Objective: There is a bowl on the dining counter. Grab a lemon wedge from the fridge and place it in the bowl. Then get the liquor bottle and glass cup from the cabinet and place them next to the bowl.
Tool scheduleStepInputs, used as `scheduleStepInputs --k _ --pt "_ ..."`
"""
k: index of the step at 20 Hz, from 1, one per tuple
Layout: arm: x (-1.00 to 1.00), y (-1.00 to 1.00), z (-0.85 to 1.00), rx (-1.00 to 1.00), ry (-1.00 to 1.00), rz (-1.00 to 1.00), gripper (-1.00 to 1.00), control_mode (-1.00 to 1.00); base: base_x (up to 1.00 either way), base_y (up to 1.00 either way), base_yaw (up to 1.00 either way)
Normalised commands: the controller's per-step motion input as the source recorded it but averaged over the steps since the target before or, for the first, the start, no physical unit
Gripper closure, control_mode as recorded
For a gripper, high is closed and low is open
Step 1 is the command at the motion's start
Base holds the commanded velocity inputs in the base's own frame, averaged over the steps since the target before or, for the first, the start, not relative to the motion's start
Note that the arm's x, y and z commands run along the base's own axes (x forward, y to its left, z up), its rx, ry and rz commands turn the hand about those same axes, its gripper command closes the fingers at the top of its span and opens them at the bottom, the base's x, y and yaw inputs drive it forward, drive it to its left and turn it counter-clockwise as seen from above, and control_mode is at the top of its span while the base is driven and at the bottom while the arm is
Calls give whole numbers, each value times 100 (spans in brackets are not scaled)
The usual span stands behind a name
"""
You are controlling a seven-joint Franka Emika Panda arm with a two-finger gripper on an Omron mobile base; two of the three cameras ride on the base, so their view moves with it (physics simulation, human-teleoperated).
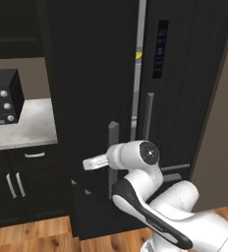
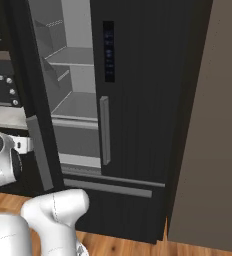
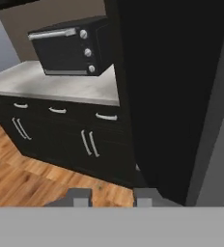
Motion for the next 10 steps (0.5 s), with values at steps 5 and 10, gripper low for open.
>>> scheduleStepInputs --k 5,10 --pt "-80 6 43 1 8 0 -100 -100 0 0 0" --pt "-91 -68 87 9 0 0 -100 -100 0 0 0"
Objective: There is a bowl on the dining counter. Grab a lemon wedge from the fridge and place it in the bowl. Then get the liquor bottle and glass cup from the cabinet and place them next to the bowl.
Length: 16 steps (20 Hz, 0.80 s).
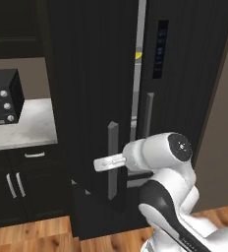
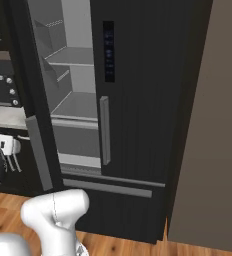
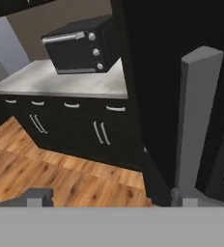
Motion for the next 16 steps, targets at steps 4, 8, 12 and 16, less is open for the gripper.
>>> scheduleStepInputs --k 4,8,12,16 --pt "-58 -90 95 10 0 0 -100 -100 0 0 0" --pt "-28 -100 79 14 0 -3 -100 -100 0 0 0" --pt "0 -100 49 13 3 -7 -100 -100 0 0 0" --pt "32 -81 14 8 4 -6 -100 -100 0 0 0"
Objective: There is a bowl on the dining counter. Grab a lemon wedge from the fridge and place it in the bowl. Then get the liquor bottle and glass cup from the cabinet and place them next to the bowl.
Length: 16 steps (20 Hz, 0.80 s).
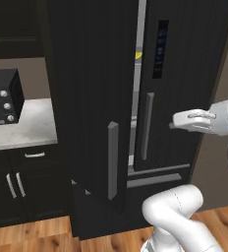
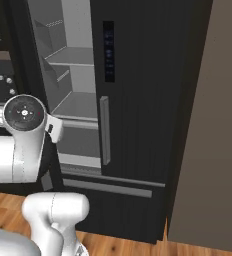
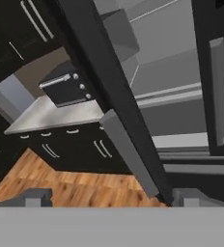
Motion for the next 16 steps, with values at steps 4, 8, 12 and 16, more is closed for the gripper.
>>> scheduleStepInputs --k 4,8,12,16 --pt "71 -12 0 14 6 0 -100 -100 0 0 0" --pt "87 3 0 12 7 0 -100 -100 0 0 0" --pt "90 4 0 13 6 0 -100 -100 0 0 0" --pt "72 0 0 14 2 0 -100 -100 0 0 0"
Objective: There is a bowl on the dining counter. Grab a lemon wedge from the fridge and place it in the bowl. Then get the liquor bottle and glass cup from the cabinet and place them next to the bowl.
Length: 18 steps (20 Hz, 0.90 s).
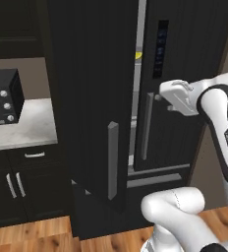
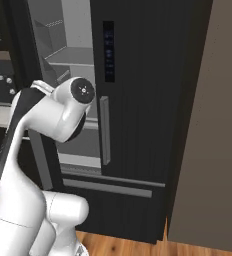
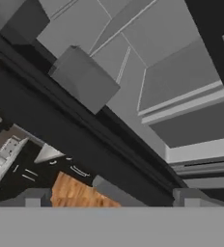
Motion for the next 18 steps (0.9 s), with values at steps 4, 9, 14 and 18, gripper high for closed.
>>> scheduleStepInputs --k 4,9,14,18 --pt "73 1 0 15 5 0 -100 -100 0 0 0" --pt "75 21 -2 12 10 2 -100 -100 0 0 0" --pt "61 33 0 12 6 4 -100 -100 0 0 0" --pt "37 30 0 12 2 5 -100 -100 0 0 0"
